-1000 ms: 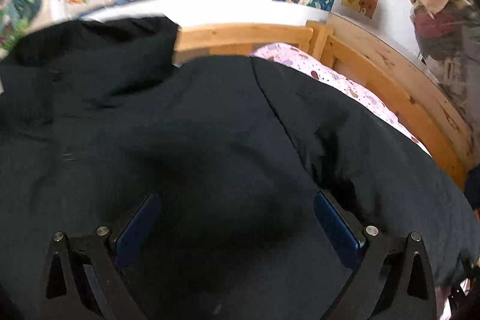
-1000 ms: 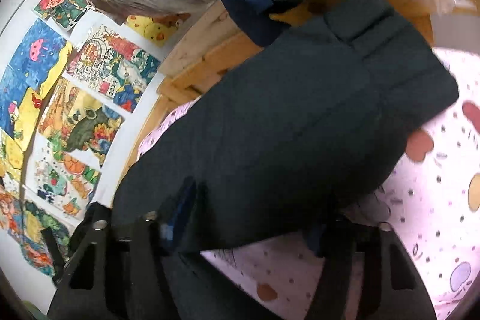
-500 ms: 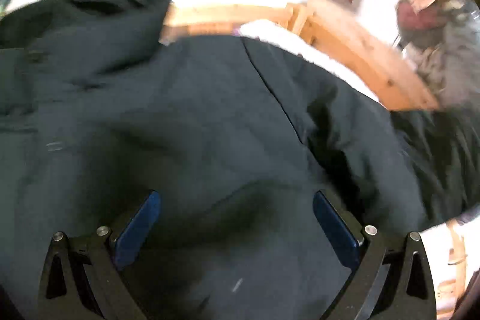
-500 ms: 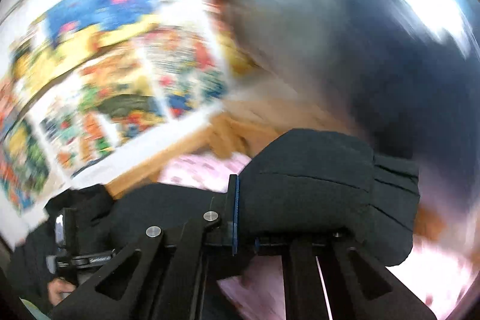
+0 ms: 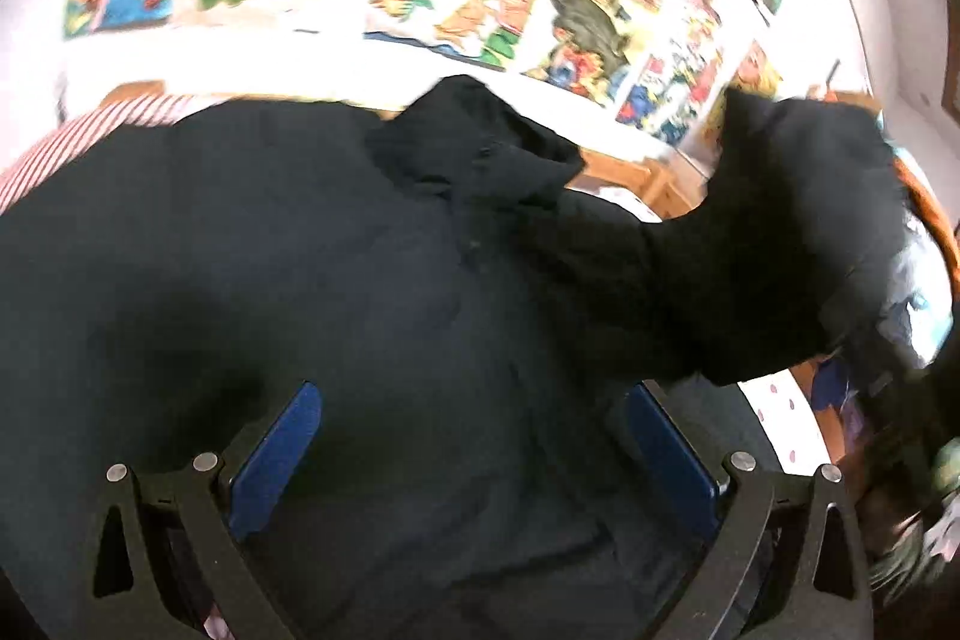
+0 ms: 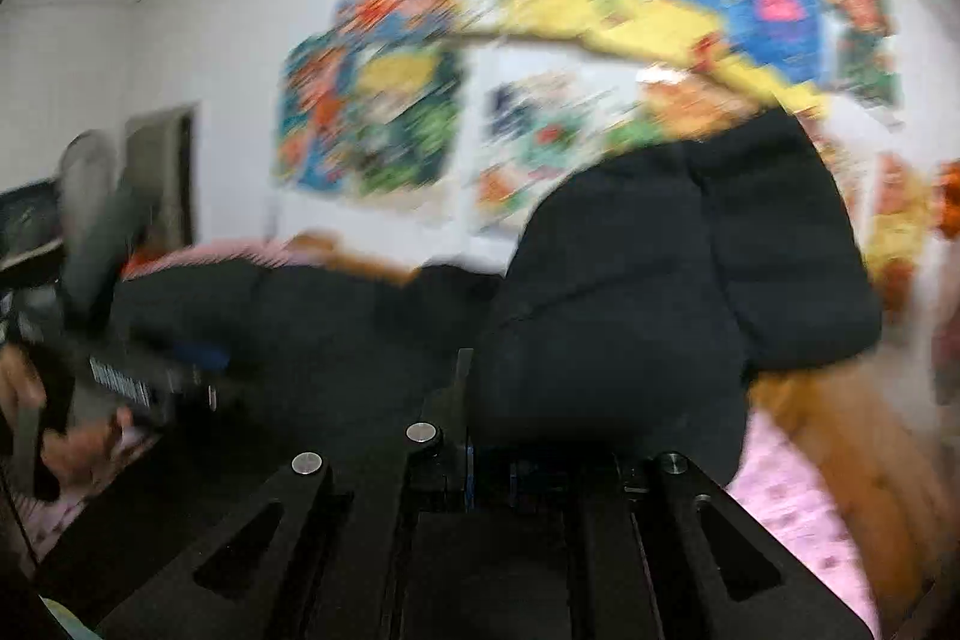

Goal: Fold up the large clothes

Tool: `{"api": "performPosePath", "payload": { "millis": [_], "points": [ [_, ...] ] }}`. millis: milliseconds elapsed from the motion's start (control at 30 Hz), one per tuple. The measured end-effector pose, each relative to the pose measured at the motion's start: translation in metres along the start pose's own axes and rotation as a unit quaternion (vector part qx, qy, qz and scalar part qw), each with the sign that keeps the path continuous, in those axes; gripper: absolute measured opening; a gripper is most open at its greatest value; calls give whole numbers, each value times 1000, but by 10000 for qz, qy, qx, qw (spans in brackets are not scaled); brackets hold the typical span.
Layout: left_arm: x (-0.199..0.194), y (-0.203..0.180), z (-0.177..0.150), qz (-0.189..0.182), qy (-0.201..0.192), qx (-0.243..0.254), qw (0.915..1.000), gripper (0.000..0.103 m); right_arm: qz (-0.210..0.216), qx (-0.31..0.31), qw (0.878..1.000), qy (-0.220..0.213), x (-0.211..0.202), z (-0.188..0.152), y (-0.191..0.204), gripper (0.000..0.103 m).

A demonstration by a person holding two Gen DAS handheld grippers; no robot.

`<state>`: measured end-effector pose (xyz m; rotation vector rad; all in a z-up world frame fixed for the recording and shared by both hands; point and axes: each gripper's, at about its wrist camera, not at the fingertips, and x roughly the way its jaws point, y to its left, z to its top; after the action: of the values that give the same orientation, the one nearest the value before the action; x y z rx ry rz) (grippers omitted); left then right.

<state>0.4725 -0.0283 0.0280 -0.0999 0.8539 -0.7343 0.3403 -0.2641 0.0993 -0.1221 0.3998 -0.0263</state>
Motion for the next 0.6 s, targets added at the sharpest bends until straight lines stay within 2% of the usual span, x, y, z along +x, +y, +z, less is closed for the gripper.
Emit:
{"api": "performPosePath", "payload": {
  "millis": [100,133,167,200,300,367,433,467,533,600],
  "points": [
    [5,17,-12,-276,13,-315,9991,103,504,-177,9956,775,30,-30,30,15],
    [12,22,-14,-360,45,-390,9986,103,644,-267,9919,1060,38,-41,39,36],
    [19,25,-17,-407,84,-467,9980,103,728,-352,9878,1329,43,-54,48,66],
    [28,28,-20,-466,142,-539,9974,103,772,-401,9846,1513,44,-66,55,73],
    [49,33,-30,-555,380,-694,9953,103,1013,-379,9764,1870,35,-88,63,74],
    [59,33,-34,-547,535,-745,9943,103,1056,-312,9748,1940,16,-100,57,74],
    [61,37,-43,-254,722,-848,9935,103,1007,-218,9750,1967,0,-109,46,74],
    [65,38,-47,40,875,-909,9920,103,958,-160,9754,1978,-5,-111,41,74],
    [65,35,-52,154,819,-989,9916,103,848,6,9765,1982,-17,-118,28,74],
    [66,27,-54,609,839,-911,9904,92,647,203,9786,1942,-27,-124,18,74]
  ]
}}
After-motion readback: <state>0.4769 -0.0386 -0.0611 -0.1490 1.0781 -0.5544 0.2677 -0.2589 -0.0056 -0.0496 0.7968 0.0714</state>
